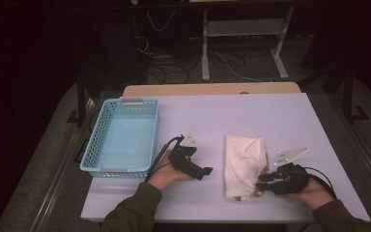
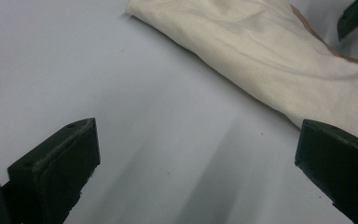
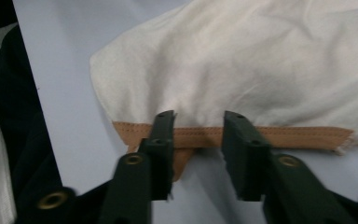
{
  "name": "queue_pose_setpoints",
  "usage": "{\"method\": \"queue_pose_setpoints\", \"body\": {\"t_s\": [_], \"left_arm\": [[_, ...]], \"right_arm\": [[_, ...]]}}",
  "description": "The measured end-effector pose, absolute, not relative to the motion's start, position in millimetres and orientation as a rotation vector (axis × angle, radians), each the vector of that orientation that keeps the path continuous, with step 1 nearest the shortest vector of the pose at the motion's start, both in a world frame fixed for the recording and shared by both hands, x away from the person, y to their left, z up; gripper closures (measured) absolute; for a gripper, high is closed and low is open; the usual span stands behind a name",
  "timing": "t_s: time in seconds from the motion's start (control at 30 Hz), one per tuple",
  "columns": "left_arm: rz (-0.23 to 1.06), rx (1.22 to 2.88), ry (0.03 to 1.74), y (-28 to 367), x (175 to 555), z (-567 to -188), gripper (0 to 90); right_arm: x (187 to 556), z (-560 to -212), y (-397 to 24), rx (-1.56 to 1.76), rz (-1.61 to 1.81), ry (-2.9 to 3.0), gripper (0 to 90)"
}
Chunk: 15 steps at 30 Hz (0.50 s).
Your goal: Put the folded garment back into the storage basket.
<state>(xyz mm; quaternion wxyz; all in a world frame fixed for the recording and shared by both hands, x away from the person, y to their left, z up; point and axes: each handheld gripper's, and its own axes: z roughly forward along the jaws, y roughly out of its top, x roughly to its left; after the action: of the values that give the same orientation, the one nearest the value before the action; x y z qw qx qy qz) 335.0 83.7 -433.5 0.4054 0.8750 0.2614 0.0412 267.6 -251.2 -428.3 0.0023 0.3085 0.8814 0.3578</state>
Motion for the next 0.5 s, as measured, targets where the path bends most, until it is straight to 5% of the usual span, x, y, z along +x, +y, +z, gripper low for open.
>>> {"method": "queue_pose_setpoints", "body": {"t_s": [0.5], "left_arm": [[0.100, 2.184, 0.658, 68.3, 348.3, -425.4, 0.0]], "right_arm": [[269.3, -431.8, -255.7, 0.966, 1.234, 2.661, 1.3]]}}
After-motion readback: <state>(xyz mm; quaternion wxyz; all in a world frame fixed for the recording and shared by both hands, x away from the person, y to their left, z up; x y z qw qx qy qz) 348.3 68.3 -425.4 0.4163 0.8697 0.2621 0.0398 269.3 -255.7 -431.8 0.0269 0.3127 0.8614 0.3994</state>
